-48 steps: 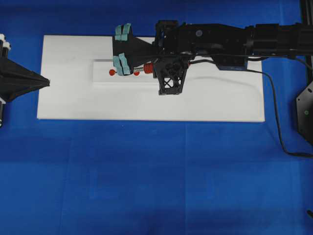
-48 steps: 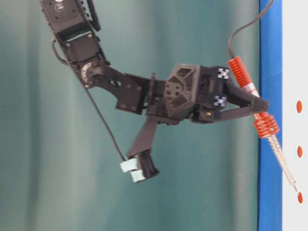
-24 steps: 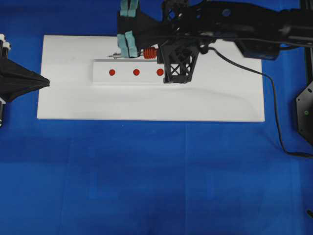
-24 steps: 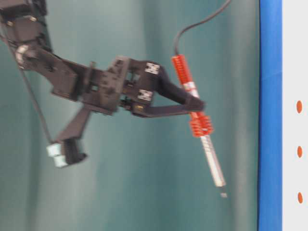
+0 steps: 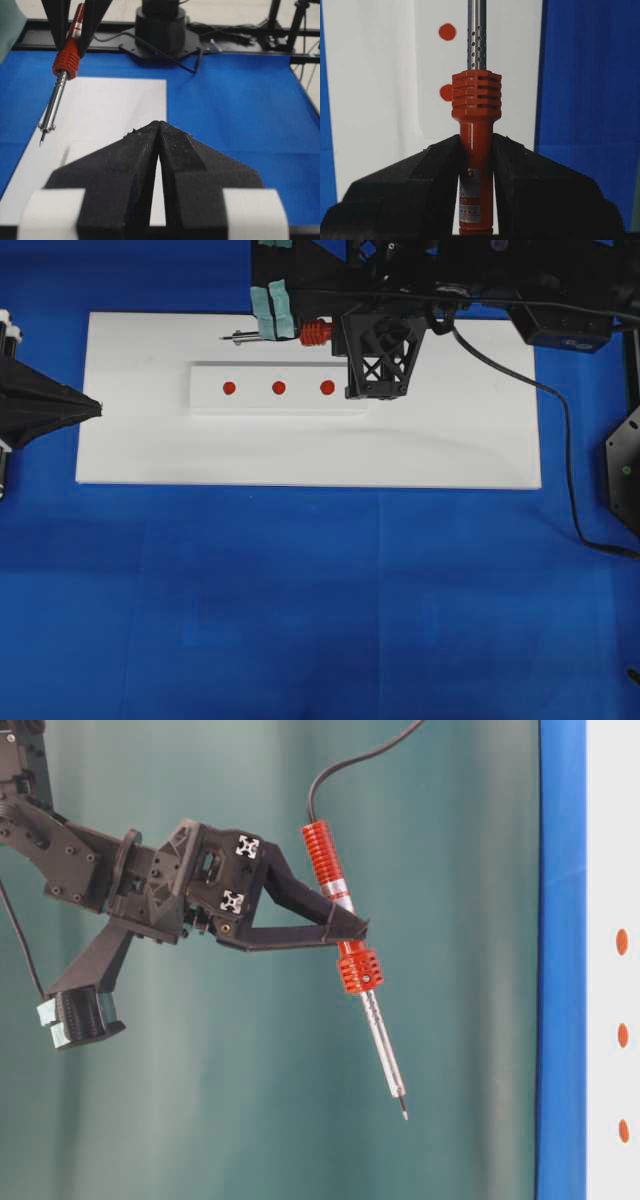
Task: Touch the tip of the soldering iron to the mark.
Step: 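Raise the iron tip off the strip with the right gripper, then lower the iron tip onto the middle red dot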
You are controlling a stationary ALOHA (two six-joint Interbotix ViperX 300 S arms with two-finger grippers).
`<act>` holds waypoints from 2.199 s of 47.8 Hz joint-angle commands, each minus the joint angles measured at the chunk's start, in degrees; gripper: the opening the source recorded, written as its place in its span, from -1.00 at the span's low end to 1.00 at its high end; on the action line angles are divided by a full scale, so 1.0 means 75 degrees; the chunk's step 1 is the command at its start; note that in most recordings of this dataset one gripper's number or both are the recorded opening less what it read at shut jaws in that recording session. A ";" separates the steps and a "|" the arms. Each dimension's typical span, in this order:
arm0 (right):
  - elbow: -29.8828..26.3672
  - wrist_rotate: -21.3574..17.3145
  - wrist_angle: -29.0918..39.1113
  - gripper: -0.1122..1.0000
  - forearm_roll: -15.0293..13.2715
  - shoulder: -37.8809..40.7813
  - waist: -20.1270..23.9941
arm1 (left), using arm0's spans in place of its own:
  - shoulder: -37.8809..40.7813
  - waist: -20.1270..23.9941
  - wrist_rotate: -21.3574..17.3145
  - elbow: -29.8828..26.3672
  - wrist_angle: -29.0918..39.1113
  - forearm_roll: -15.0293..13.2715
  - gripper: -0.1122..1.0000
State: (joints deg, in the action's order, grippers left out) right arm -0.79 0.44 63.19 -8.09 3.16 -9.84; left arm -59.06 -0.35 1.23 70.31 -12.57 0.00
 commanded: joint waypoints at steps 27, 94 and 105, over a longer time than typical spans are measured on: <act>0.0949 -0.0059 -0.0012 -0.68 -0.0059 -0.0996 0.0012 | 0.0023 0.0023 0.0000 -0.0059 0.0023 0.0012 -0.79; 0.1805 -0.0188 -0.0527 -0.68 -0.0059 -0.0832 0.0012 | 0.0023 0.0023 0.0000 -0.0059 0.0059 0.0012 -0.79; 0.1816 -0.0152 -0.0773 -0.68 -0.0059 -0.0258 -0.0012 | 0.0023 0.0023 0.0012 -0.0059 0.0059 0.0012 -0.79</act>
State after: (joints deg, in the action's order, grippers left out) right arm 13.36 -0.79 58.27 -8.35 1.05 -9.76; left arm -59.06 -0.26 1.23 70.31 -11.87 0.00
